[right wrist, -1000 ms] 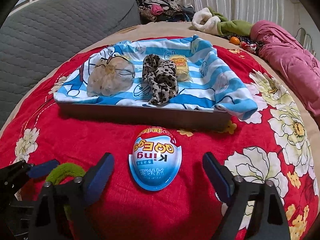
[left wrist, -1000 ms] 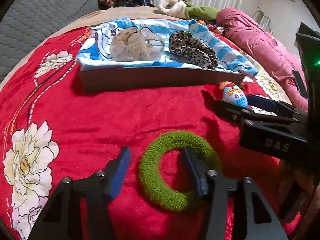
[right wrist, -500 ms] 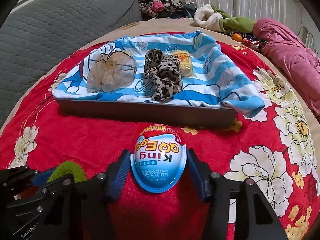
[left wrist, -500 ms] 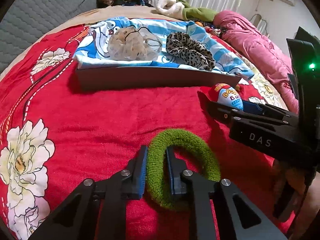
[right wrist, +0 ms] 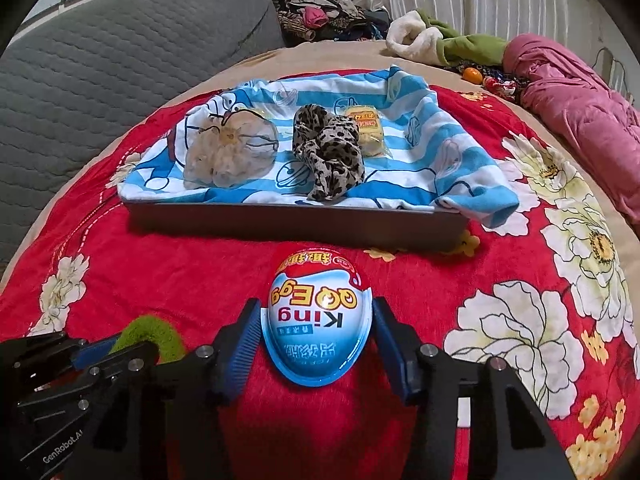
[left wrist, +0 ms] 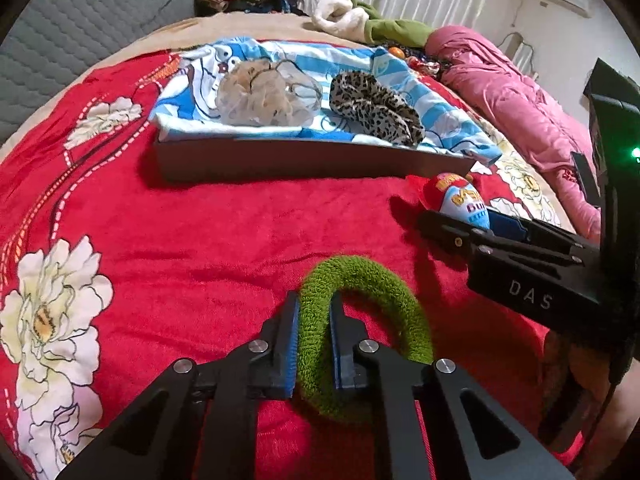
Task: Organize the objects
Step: 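Close the left gripper on the green ring while the right grips the blue egg, then lift the green ring and blue egg up off the bed cover, then carry the ring and egg over the striped cloth in the tray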
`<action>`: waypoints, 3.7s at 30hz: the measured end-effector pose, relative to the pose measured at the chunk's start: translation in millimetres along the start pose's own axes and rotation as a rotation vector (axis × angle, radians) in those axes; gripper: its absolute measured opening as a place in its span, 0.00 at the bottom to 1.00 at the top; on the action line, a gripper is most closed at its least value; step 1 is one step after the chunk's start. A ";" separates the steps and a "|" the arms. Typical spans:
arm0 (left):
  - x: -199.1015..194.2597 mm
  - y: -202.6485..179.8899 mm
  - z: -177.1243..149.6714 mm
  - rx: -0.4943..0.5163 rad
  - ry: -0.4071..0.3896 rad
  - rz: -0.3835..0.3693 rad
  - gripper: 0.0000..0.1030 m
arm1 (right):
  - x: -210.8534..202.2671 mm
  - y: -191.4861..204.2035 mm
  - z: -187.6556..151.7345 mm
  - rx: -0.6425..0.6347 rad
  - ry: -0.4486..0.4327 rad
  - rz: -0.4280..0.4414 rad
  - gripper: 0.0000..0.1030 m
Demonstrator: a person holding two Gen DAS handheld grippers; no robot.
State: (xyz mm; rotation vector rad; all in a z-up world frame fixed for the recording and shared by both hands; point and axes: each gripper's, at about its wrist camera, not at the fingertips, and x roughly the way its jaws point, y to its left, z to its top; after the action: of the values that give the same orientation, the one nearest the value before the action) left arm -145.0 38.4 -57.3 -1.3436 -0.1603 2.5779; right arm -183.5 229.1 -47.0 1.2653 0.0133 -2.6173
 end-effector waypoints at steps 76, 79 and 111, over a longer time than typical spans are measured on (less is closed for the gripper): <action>-195.1 -39.5 46.4 0.038 -0.316 0.095 0.12 | -232.8 55.5 13.1 -0.050 -0.356 -0.032 0.53; -200.0 -41.6 60.3 0.043 -0.333 0.106 0.12 | -235.1 56.1 22.3 -0.055 -0.369 -0.035 0.53; -81.6 -39.1 175.9 0.060 -0.291 0.155 0.13 | -134.8 11.0 113.1 -0.032 -0.333 -0.026 0.53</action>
State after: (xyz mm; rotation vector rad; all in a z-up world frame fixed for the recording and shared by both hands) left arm -237.9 57.2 116.3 -0.9898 -0.0265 2.8736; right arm -187.7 233.7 129.2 0.8112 0.0140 -2.8036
